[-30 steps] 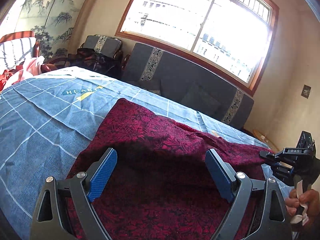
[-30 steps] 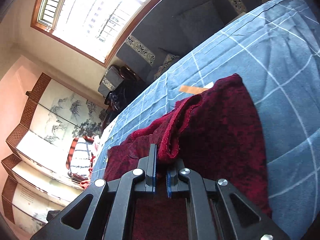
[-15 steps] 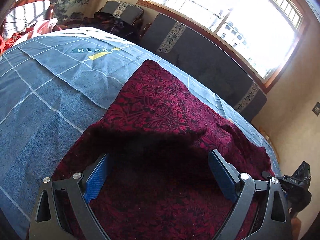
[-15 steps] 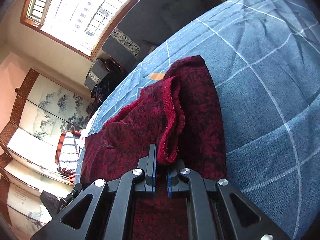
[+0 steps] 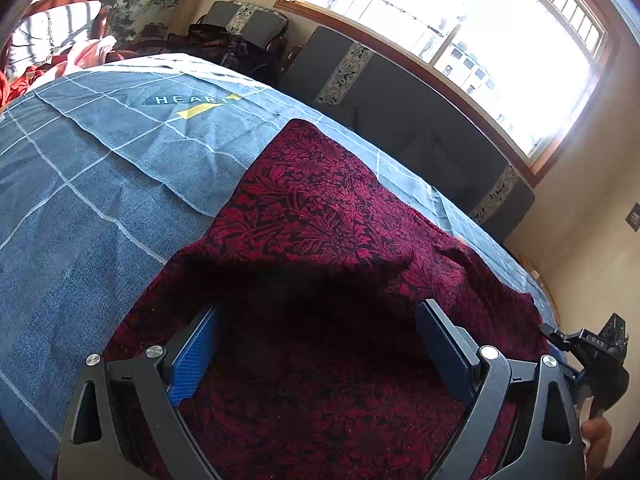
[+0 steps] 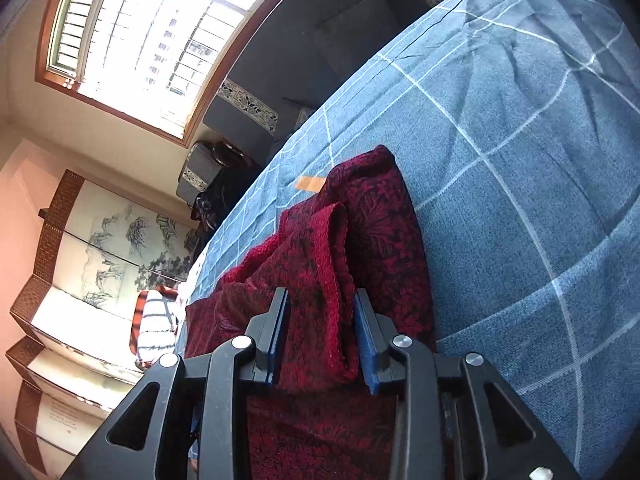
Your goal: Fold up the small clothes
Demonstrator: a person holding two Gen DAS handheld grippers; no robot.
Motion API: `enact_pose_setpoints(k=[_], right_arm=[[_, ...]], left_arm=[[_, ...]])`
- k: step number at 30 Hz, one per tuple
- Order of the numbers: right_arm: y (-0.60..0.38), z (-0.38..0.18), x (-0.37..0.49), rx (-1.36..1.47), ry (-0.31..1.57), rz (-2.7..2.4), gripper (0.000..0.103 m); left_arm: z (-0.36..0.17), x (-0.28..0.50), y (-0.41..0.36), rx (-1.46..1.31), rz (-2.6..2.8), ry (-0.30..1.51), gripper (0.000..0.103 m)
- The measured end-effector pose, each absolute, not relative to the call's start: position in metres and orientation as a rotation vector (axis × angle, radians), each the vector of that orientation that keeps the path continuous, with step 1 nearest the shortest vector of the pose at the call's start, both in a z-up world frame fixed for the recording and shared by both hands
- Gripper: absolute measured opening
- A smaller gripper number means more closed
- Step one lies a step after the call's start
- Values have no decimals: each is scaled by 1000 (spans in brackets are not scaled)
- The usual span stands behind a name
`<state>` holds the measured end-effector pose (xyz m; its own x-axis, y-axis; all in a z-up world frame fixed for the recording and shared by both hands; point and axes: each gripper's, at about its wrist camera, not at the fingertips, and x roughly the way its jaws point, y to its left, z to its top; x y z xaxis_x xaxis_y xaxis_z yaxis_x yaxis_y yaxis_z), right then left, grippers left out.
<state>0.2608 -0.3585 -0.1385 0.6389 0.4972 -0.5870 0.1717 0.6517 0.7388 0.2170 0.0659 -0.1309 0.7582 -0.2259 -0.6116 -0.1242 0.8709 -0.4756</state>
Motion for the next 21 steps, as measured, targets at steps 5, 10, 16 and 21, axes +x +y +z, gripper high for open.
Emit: enact_pose_setpoints(k=[5,10,16,21], right_arm=[[-357,-127,256,756,863,166,8],[-363,-138,250,653,897,66,5],[-355,-122,247,579,859,13,8],[-324,-82,242,497,771,123,11]], left_arm=[[-131,217,66,-521,-58,718,94],[-131,217,66,-521,-58,718,94],[-130,216,66,-522,-57,710,94],[-131,215,66,-521,-56,713,94]])
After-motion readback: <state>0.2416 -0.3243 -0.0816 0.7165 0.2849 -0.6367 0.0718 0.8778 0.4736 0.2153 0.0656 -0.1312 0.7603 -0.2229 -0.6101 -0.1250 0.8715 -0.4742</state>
